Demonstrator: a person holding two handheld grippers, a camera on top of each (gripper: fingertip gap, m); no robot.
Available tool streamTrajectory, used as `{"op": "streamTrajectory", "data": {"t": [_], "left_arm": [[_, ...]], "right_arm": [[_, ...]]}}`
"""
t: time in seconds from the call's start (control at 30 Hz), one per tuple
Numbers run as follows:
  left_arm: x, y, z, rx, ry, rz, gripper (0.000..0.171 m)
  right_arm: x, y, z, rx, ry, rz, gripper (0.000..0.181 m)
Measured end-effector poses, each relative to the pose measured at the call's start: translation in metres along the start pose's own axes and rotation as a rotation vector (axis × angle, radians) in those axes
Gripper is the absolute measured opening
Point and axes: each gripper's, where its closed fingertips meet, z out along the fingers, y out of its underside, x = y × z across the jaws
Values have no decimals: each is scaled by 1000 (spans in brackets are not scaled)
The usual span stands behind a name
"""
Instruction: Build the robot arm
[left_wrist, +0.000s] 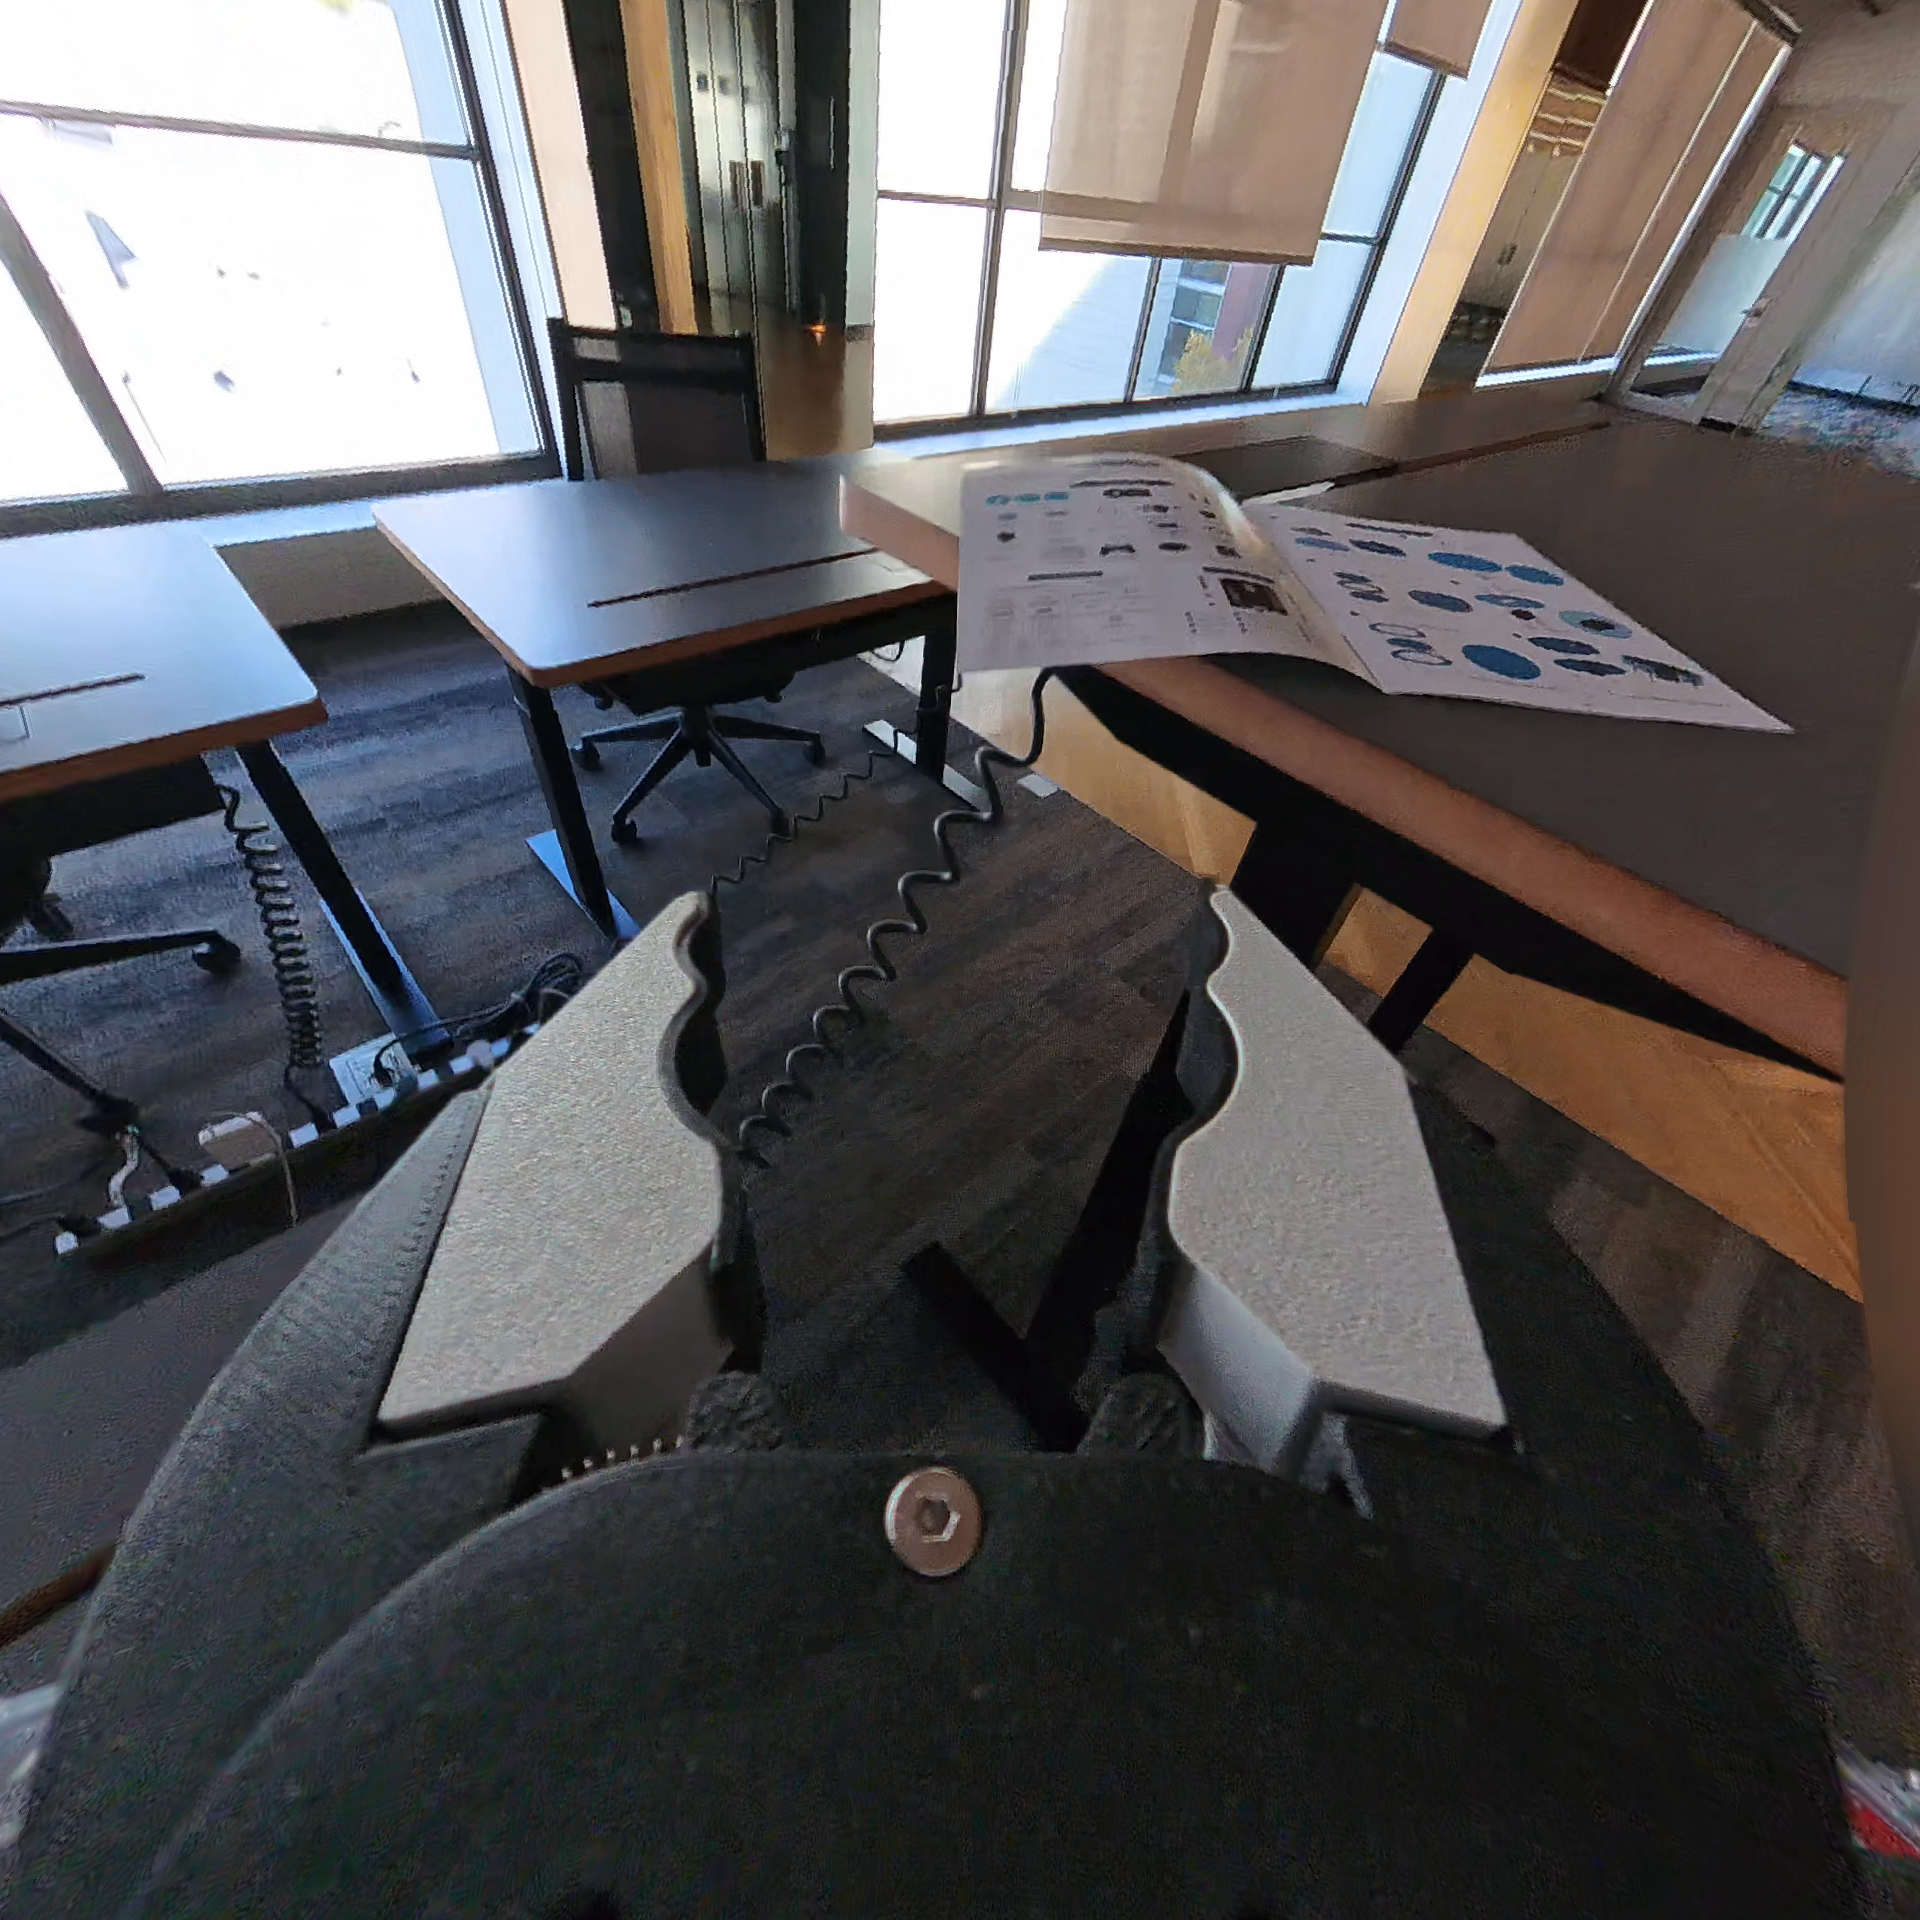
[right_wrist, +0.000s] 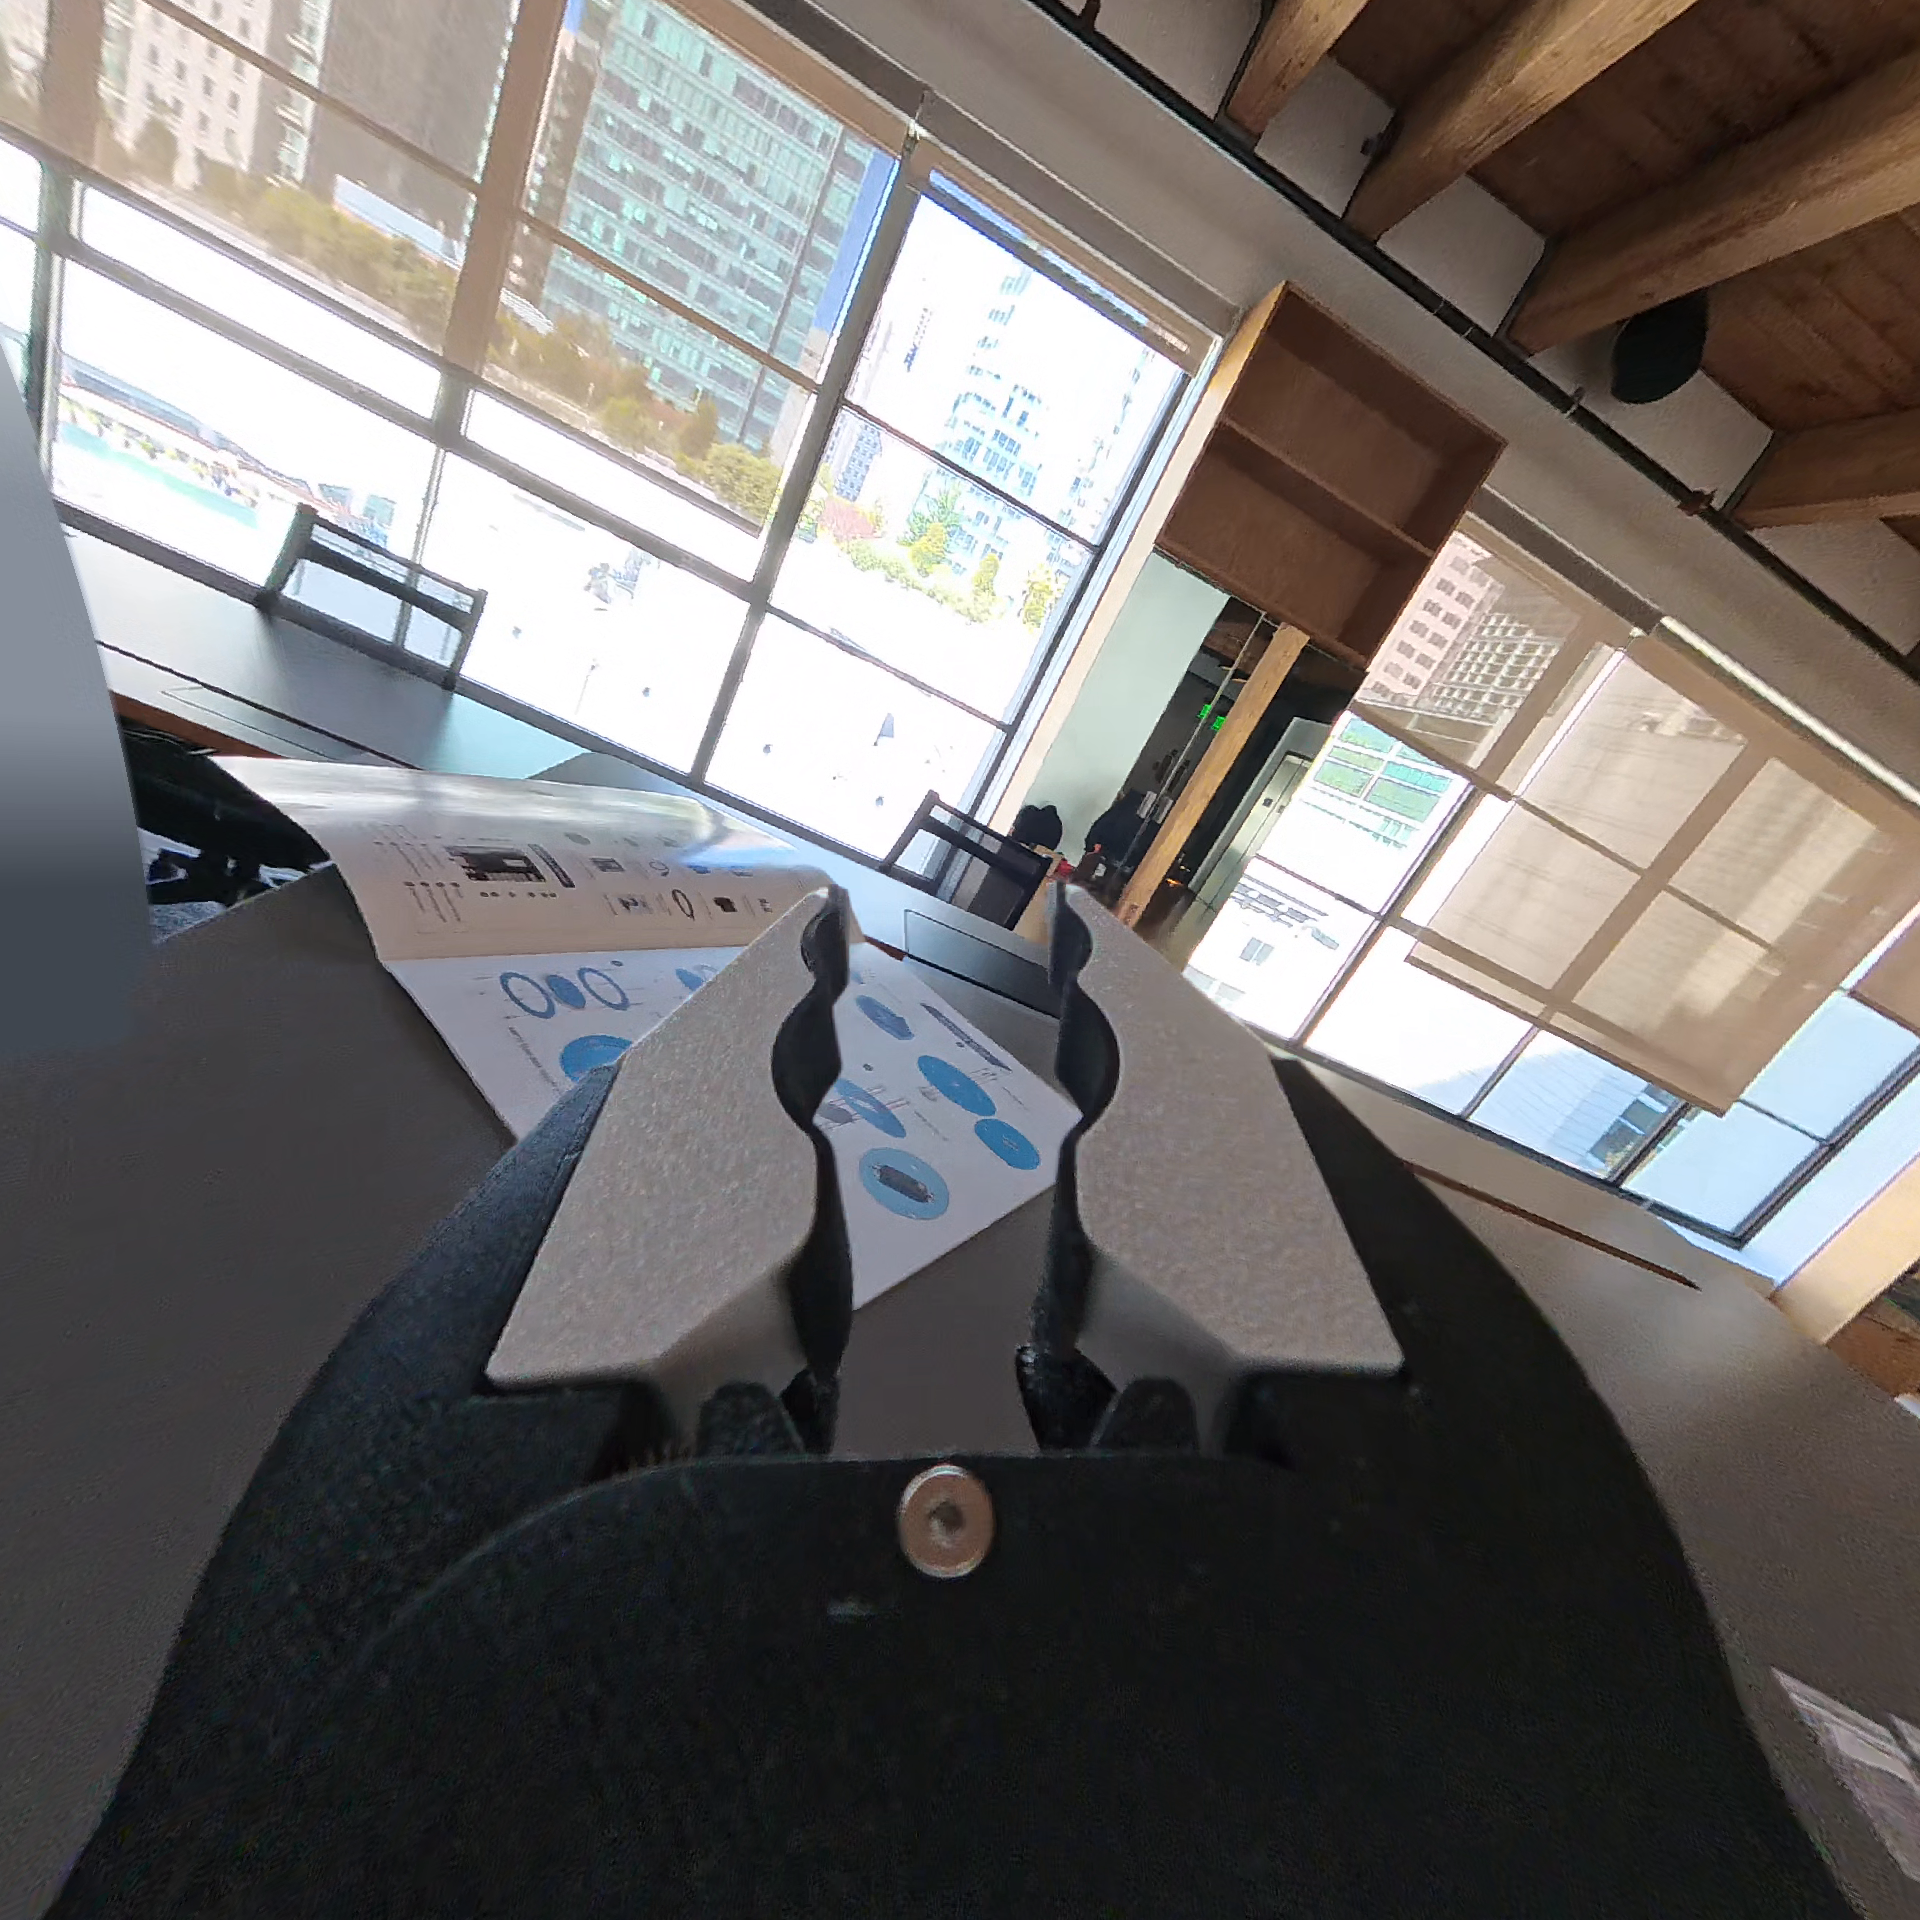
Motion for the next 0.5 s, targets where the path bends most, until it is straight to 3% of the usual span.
{"op": "streamTrajectory", "data": {"t": [0.2, 0.37, 0.5], "left_arm": [[-28, 29, -9, 32, -86, -47, 87], [-15, 49, 2, 95, -48, -11, 86], [-13, 83, -21, 44, -52, 9, 89]], "right_arm": [[8, 11, -1, -29, -9, -1, 37], [-5, 9, 1, -34, -91, 25, 35], [-28, 7, 1, -40, -158, -33, 35]]}}
